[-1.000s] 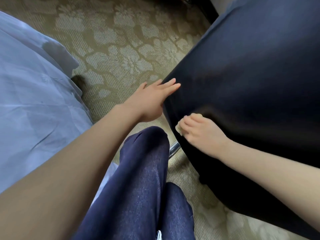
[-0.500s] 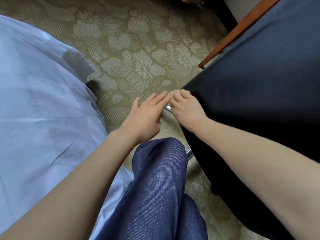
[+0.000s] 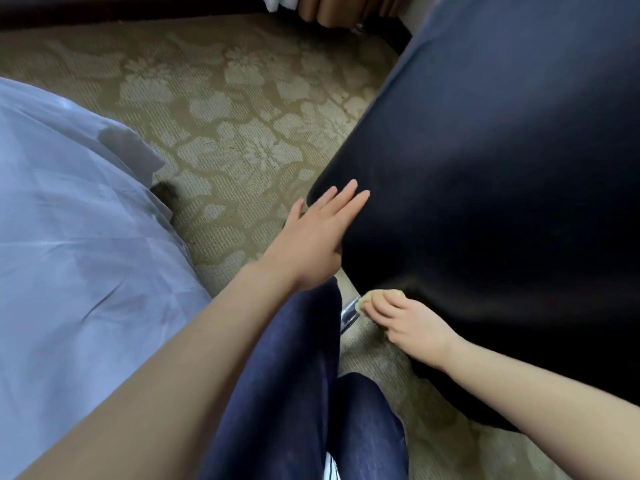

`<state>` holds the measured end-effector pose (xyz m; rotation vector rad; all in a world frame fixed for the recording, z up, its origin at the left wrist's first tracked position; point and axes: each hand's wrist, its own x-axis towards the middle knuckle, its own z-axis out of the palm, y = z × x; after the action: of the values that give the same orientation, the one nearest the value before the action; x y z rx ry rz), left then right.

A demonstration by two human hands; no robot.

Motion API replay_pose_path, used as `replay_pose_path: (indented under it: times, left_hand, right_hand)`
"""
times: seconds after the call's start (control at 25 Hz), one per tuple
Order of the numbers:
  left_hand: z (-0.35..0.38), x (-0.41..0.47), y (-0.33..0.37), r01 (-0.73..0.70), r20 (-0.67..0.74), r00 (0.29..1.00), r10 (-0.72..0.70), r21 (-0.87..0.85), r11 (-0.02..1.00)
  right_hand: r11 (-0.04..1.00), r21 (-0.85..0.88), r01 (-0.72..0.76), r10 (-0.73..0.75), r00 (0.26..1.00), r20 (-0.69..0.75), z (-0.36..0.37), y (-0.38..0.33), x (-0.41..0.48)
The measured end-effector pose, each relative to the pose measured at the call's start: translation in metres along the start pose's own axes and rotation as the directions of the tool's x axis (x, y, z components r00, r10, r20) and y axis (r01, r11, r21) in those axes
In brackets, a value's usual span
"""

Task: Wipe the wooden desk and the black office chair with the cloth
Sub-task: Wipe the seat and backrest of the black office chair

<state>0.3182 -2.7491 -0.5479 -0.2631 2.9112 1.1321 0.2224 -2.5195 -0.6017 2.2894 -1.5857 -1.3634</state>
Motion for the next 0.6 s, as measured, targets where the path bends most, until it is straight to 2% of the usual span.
replay_pose_path:
  times: [0.08, 0.32, 0.4, 0.48, 0.52, 0.6]
  left_hand:
    - [0.011, -0.001, 0.02, -0.041, 0.002, 0.999, 0.041, -0.075, 0.996]
    - [0.052, -0.007, 0.075, -0.144, 0.037, 0.986, 0.161, -0.28, 0.949]
    - [0.056, -0.004, 0.08, -0.157, 0.059, 0.982, 0.178, -0.262, 0.952]
    - [0.056, 0.0, 0.077, -0.157, 0.085, 0.98, 0.179, -0.217, 0.963]
    - [0.056, 0.001, 0.074, -0.157, 0.093, 0.98, 0.177, -0.194, 0.968]
    - [0.055, 0.003, 0.071, -0.154, 0.107, 0.98, 0.17, -0.147, 0.977]
  right_hand:
    - [0.994, 0.107, 0.019, -0.026, 0.997, 0.068, 0.001, -0.015, -0.031]
    - [0.969, 0.247, -0.005, -0.029, 0.99, 0.135, 0.007, -0.053, -0.114]
    - [0.956, 0.293, -0.02, -0.041, 0.979, 0.201, 0.003, -0.061, -0.143]
    - [0.967, 0.25, -0.037, -0.026, 0.97, 0.242, 0.001, -0.068, -0.169]
    - [0.977, 0.206, -0.048, 0.004, 0.978, 0.209, -0.002, -0.071, -0.179]
    - [0.971, 0.169, -0.171, 0.157, 0.983, 0.093, -0.018, -0.063, -0.186]
